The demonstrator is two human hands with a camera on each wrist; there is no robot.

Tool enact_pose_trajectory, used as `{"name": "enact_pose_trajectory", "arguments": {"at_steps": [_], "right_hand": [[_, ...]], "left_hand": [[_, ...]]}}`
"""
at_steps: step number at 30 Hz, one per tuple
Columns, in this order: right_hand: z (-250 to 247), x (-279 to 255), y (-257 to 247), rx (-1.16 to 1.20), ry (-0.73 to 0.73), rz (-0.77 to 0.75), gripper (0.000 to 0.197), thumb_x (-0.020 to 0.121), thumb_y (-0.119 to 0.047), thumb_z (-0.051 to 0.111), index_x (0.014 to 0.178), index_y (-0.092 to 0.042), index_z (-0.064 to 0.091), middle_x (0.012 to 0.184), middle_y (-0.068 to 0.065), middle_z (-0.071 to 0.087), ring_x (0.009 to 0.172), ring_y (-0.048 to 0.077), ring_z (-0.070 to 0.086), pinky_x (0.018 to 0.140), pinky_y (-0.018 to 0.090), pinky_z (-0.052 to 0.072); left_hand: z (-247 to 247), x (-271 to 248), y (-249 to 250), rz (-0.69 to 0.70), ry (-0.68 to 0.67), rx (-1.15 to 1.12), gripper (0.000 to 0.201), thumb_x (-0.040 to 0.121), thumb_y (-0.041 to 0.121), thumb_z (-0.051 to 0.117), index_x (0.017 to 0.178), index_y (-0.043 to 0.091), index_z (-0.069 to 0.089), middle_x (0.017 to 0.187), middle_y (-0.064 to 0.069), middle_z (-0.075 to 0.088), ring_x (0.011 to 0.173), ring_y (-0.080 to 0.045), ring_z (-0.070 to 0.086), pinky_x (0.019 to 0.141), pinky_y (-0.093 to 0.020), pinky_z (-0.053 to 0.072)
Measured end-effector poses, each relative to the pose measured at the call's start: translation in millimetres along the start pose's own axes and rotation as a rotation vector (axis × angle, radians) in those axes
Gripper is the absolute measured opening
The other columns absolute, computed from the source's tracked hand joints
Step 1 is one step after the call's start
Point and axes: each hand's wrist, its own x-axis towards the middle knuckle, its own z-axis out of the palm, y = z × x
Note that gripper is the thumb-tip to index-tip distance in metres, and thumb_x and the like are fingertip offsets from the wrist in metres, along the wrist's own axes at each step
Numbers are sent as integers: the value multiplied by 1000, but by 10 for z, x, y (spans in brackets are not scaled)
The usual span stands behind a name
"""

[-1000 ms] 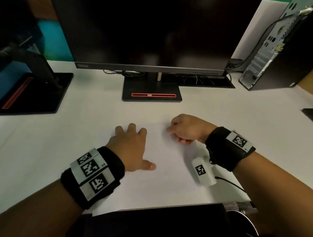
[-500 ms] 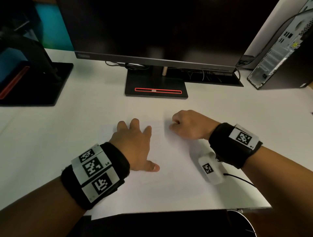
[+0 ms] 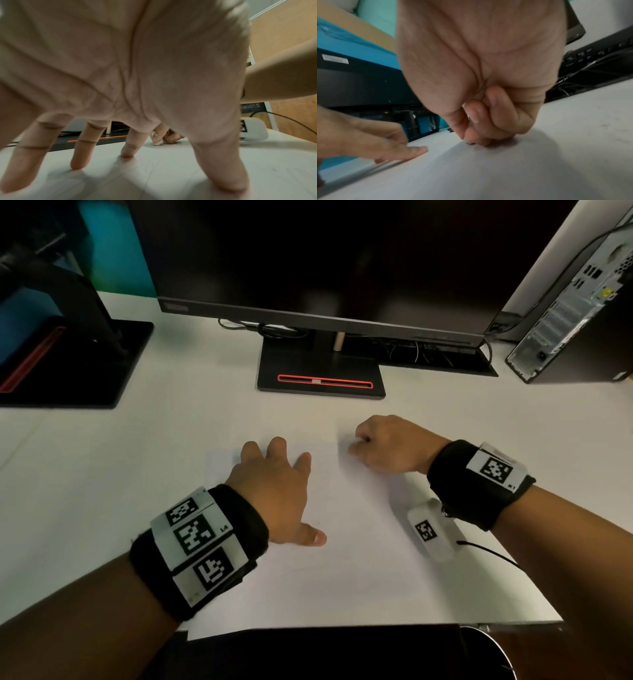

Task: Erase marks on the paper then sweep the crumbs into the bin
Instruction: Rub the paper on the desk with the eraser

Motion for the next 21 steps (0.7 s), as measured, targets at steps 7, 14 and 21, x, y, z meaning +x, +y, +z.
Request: {"name": "enact_pose_trajectory", "arguments": {"at_steps": [7,14,21], "right_hand": [[68,-32,-87,-67,-62,-142,36,101,-34,45,68,-22,43,75,-6,49,73,16,48,64,30,34],[92,-27,-152,-82,-66,-250,33,102,-33,45,70,-23,43,73,-6,48,70,13,47,63,28,33],[-35,58,-136,-138,-49,-186,34,102,-33,45,69,-27,40,76,-5,48,76,19,48,64,29,33]], "left_hand": [[10,-5,1,1,0,22,124,68,88,59,159,26,1,148,-11,18,130,-39,28,73,-35,40],[6,-8,5,0,5,45,126,68,90,57,159,25,0,149,-11,18,130,-39,27,74,-35,38],[5,-1,5,-4,0,39,127,68,90,57,160,26,-3,151,-12,17,133,-40,26,74,-35,38]]}}
